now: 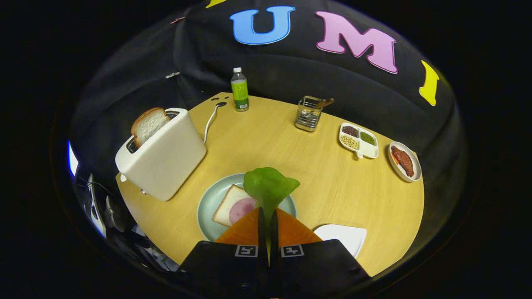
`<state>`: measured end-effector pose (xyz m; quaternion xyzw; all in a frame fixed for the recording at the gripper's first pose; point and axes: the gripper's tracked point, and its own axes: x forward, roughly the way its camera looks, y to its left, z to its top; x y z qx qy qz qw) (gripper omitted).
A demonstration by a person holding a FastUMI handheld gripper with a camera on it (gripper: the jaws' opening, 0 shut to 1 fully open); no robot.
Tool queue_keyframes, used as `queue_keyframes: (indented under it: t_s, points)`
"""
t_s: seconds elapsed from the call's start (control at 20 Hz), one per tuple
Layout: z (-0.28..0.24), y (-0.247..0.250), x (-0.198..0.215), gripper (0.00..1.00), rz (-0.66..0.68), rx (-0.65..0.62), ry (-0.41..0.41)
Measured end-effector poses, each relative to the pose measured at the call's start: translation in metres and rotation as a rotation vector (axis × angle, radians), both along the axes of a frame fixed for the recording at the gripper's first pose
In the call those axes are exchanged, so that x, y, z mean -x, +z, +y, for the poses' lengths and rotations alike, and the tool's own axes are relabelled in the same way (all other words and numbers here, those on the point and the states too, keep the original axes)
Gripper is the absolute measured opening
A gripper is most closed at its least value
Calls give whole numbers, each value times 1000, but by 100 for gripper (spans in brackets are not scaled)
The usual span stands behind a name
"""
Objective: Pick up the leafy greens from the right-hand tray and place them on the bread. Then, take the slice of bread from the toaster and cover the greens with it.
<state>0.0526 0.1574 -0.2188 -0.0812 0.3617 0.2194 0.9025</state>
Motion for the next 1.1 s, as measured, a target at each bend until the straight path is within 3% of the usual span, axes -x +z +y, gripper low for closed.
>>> queue_keyframes:
  t_s: [0.4,0.65,0.95,1.1]
  points:
    - [47,-49,-4,6,45,82,57]
    - [52,-57,-8,15,45,109,53]
    - [54,-61,-8,36,40,135,50]
    - [57,-61,-6,59,39,135,59]
